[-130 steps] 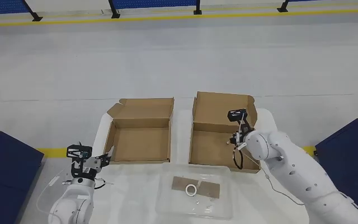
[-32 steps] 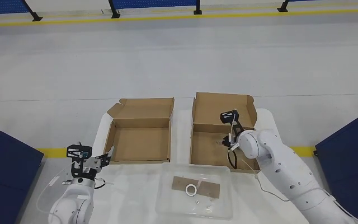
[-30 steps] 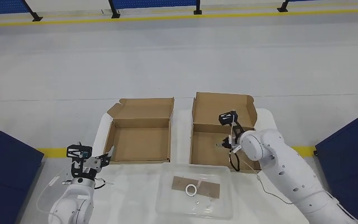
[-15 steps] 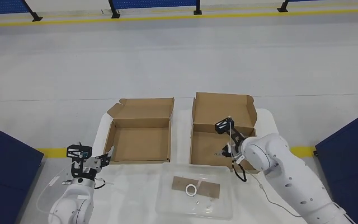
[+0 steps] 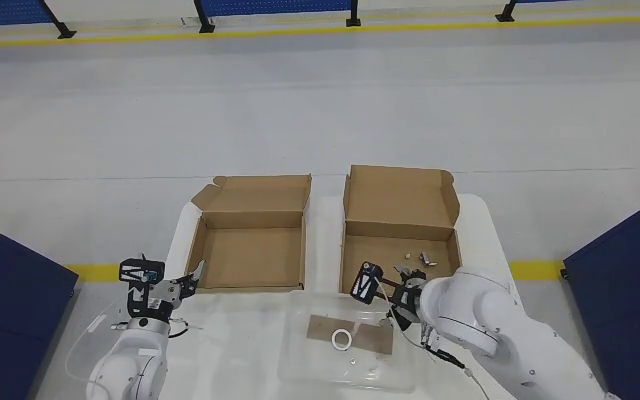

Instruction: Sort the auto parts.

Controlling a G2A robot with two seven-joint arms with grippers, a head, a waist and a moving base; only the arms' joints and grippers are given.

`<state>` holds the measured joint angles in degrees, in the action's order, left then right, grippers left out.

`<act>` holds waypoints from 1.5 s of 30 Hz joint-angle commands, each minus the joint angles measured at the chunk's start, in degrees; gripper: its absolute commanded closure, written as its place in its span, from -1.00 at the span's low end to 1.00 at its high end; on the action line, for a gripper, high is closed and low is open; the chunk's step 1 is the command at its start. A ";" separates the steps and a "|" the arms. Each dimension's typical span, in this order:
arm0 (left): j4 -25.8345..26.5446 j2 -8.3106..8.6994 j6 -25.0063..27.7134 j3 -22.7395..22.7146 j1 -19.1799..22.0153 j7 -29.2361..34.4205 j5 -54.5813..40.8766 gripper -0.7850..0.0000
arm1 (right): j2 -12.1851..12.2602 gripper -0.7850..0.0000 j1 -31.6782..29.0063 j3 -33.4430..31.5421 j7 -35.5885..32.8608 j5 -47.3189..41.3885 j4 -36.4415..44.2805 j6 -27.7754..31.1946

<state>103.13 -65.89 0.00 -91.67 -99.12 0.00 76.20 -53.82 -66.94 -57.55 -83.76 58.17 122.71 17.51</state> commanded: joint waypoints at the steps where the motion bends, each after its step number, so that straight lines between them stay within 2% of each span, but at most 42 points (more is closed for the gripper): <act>1: 0.00 0.00 0.00 0.00 0.00 0.00 0.00 -1.00 | 0.00 -1.00 0.01 -0.02 0.05 0.02 -0.02 -0.07; 5: 0.00 0.00 0.00 0.00 0.00 0.00 0.00 -1.00 | 0.00 -1.00 0.01 -0.02 0.05 0.02 -0.02 -0.07; 9: 0.00 0.00 0.00 0.00 0.00 0.00 0.00 -1.00 | -0.08 -1.00 -0.66 3.02 3.34 -4.69 -0.24 6.36; 13: 0.00 0.00 0.00 0.00 0.00 0.00 0.00 -1.00 | 0.64 -1.00 1.95 7.90 4.69 -7.51 -2.06 7.72; 22: 0.00 0.00 0.00 0.00 0.00 0.00 0.00 -1.00 | 1.57 -1.00 12.12 21.49 1.22 -11.02 -6.44 4.25; 30: 0.00 0.00 0.00 0.00 0.00 0.00 0.00 -1.00 | 1.55 -1.00 12.00 21.60 1.64 -10.89 -6.34 4.36; 34: 0.00 0.00 0.00 0.00 0.00 0.00 0.00 -1.00 | 0.84 -1.00 11.72 24.43 2.84 -7.49 -8.05 5.09; 45: 0.00 0.00 0.00 0.00 0.00 0.00 0.00 -1.00 | -2.38 -1.00 14.68 29.40 4.72 -6.32 -13.80 3.65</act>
<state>103.13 -65.89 0.00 -91.67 -99.12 0.00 76.20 -55.89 -52.46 -28.62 -79.19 52.01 109.56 21.20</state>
